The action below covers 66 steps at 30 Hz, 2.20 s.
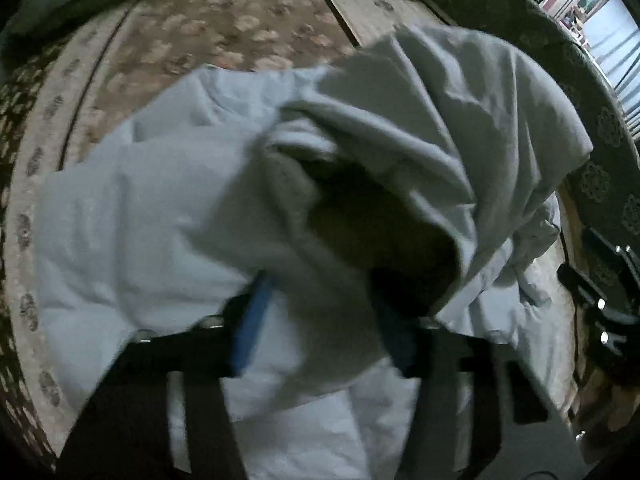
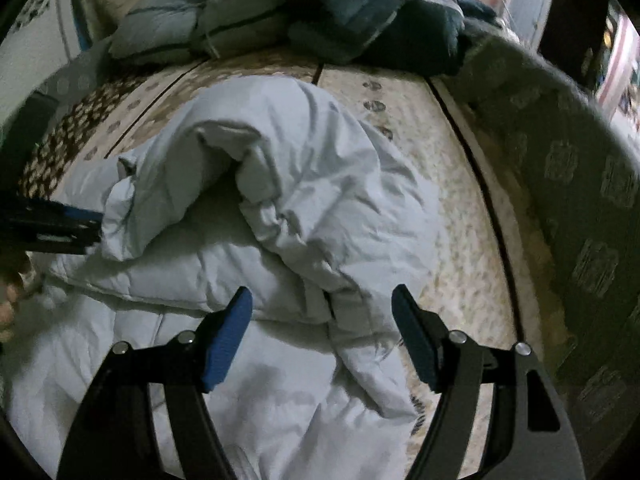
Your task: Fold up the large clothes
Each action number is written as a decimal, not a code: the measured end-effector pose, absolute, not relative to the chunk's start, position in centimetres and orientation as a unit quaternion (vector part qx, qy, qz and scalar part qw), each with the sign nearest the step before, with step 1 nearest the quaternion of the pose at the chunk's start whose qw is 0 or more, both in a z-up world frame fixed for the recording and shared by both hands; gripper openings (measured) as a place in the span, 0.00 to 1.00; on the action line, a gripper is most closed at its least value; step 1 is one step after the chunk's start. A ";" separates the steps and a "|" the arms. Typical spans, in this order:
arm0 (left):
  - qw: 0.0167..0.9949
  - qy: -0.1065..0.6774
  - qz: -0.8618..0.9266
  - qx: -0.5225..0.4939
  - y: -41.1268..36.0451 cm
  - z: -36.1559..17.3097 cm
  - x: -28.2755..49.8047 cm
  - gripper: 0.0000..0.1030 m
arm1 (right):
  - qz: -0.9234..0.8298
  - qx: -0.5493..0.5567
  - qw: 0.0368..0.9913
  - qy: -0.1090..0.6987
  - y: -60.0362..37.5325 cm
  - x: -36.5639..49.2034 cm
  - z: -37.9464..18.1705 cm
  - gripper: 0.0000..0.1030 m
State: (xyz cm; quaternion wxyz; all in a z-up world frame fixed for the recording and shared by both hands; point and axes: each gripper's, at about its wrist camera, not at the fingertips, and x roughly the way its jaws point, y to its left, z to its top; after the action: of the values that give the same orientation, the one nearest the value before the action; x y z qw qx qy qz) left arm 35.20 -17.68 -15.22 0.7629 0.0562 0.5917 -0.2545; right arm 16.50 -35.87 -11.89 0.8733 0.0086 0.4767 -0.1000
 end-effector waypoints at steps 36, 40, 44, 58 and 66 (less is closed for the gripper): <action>0.787 0.575 -0.221 0.022 -17.9 -12.1 37.9 0.50 | -0.129 0.038 0.875 0.465 -37.7 16.3 -13.4 0.77; 0.780 0.581 -0.232 0.025 -18.8 -13.0 37.6 0.35 | -0.134 0.048 0.872 0.469 -38.5 15.9 -14.0 0.80; 0.787 0.576 -0.219 0.001 -17.7 -11.8 37.3 0.45 | -0.129 0.056 0.873 0.467 -38.7 15.5 -14.1 0.80; 0.794 0.571 -0.205 0.047 -19.9 -14.4 36.9 0.24 | -0.124 0.037 0.869 0.478 -37.3 15.5 -14.7 0.80; 0.854 0.499 -0.150 0.010 -10.4 -7.7 34.4 0.09 | -0.124 0.012 0.874 0.469 -36.7 14.8 -13.8 0.81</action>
State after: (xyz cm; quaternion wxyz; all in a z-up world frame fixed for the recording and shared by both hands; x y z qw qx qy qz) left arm 34.35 -10.44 -7.67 0.8535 0.0101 0.4988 -0.1502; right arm 14.80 -36.70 -13.80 0.8743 0.0119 0.4690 -0.1245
